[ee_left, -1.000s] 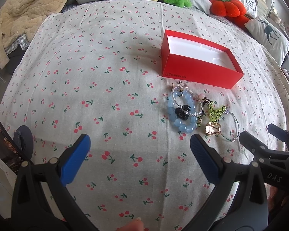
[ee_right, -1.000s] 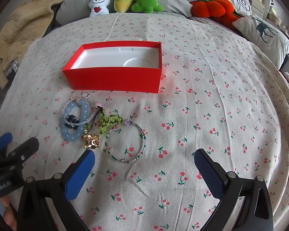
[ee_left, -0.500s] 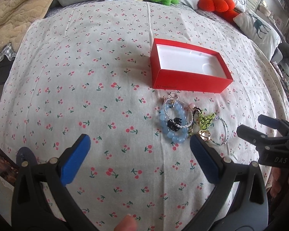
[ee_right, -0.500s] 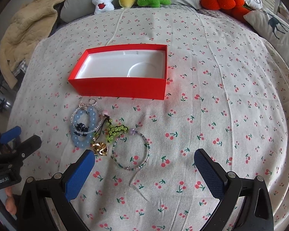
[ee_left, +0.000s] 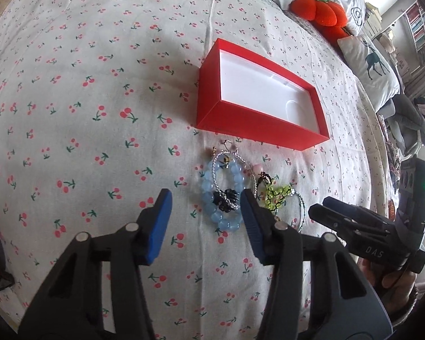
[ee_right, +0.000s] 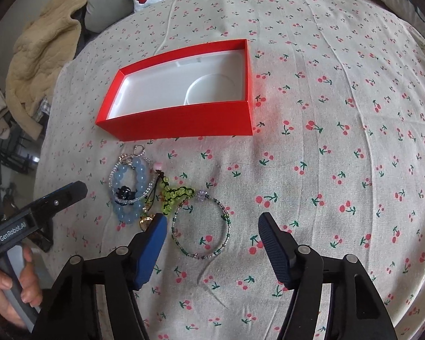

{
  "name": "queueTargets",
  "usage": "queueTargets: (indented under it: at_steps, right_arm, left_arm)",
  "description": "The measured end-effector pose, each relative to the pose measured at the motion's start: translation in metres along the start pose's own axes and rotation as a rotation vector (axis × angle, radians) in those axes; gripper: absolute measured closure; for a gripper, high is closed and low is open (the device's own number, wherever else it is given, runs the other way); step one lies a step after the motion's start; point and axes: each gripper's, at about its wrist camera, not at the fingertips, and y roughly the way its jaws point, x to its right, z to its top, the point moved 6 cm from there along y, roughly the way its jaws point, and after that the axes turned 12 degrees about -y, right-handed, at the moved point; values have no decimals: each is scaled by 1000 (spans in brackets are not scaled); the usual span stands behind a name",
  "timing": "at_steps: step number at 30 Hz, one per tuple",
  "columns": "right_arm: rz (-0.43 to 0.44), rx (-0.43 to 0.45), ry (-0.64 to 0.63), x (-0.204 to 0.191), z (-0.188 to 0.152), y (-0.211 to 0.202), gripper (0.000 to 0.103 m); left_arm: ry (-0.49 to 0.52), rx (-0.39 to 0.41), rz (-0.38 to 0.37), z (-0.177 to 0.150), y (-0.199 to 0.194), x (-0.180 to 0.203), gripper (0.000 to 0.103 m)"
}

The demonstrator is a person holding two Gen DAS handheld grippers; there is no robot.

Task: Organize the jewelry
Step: 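Grasp the silver beaded bracelet with the left tool while the right tool grasps the thin green-beaded bracelet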

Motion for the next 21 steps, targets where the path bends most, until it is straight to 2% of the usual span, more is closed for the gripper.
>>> queueTargets:
  at_steps: [4, 7, 12, 18, 21]
  right_arm:
    - [2, -22, 23, 6, 1, 12, 56]
    - [-2, -37, 19, 8, 0, 19, 57]
    - [-6, -36, 8, 10, -1, 18, 58]
    - [-5, -29, 5, 12, -2, 19, 58]
    - [-20, -26, -3, 12, -1, 20, 63]
  left_arm:
    - [-23, -23, -21, 3, 13, 6, 65]
    - [-30, -41, -14, 5, 22, 10, 72]
    - [-23, -39, 23, 6, 28, 11, 74]
    - [-14, -29, 66, 8, 33, 10, 93]
    - [-8, -15, 75, 8, 30, 11, 97]
